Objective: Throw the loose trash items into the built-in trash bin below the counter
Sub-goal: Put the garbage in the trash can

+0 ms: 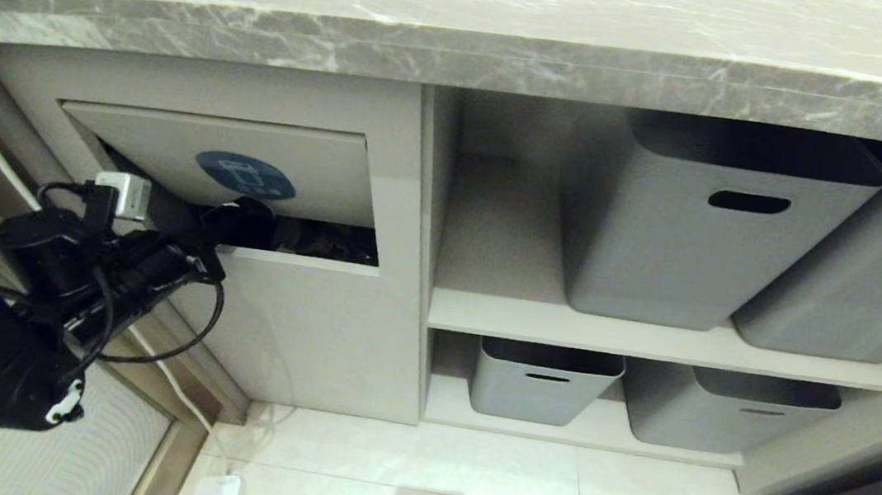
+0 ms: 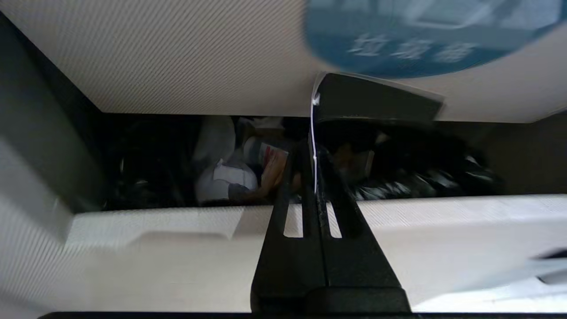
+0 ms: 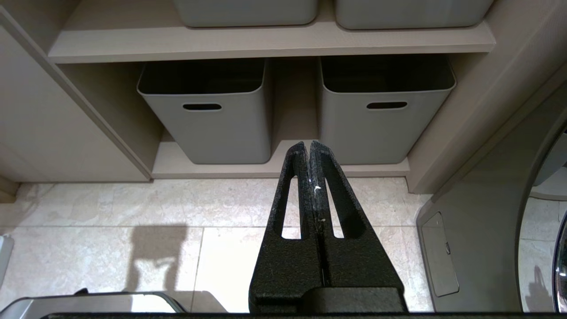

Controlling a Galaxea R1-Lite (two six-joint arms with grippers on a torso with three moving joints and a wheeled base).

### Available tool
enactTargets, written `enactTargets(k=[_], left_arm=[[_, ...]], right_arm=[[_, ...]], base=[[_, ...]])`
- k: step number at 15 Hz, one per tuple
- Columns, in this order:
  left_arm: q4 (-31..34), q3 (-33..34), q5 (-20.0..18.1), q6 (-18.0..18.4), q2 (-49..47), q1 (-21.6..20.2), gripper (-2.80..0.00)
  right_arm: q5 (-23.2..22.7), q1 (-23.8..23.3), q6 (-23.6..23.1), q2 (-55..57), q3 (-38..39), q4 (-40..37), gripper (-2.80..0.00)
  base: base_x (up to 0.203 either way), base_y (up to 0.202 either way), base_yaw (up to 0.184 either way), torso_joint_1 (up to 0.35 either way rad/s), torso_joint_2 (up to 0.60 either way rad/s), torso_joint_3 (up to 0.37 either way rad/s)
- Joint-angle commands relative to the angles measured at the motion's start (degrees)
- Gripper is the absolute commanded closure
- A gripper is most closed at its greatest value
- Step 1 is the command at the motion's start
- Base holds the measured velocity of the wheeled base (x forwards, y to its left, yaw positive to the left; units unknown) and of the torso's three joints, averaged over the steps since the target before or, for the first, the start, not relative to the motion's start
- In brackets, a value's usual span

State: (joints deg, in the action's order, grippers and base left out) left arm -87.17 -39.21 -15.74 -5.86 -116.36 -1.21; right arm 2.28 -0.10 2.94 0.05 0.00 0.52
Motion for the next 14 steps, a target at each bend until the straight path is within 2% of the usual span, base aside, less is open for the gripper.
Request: enactTargets(k=[1,5,9,10,14], left_arm=[[-0.49,-2.71,-0.08,-0.1,-3.03,0.01,0.0],[-0.49,-8.39,0.17,-0.93,-6.33,0.64,0.0],[-0.49,-8.86,0.18,-1.69,-6.68,1.03,0.0],[-0.49,-9.01,0.18,-1.84,-6.77,1.03,-2.8],[-0.49,-11.33,0.27,-2.75,-7.38,1.47,-2.8]], right_arm=[[0.01,0.01,0.04,0.04,0.07,0.01,0.0],[0.01,0.01,0.05,0.04,0.09,0.01,0.0],[0.01,0.01,-0.04,0.04,0.09,0.01,0.0],[0.01,0.01,0.05,0.04,0.09,0.09,0.0],[0.01,0.01,-0.04,0.04,0.09,0.01,0.0]], base=[[0.0,0.0,0.0,0.0,0.0,0.0],[0.0,0.0,0.0,0.0,0.0,0.0],[0.0,0.0,0.0,0.0,0.0,0.0],[0.0,0.0,0.0,0.0,0.0,0.0],[0.0,0.0,0.0,0.0,0.0,0.0]])
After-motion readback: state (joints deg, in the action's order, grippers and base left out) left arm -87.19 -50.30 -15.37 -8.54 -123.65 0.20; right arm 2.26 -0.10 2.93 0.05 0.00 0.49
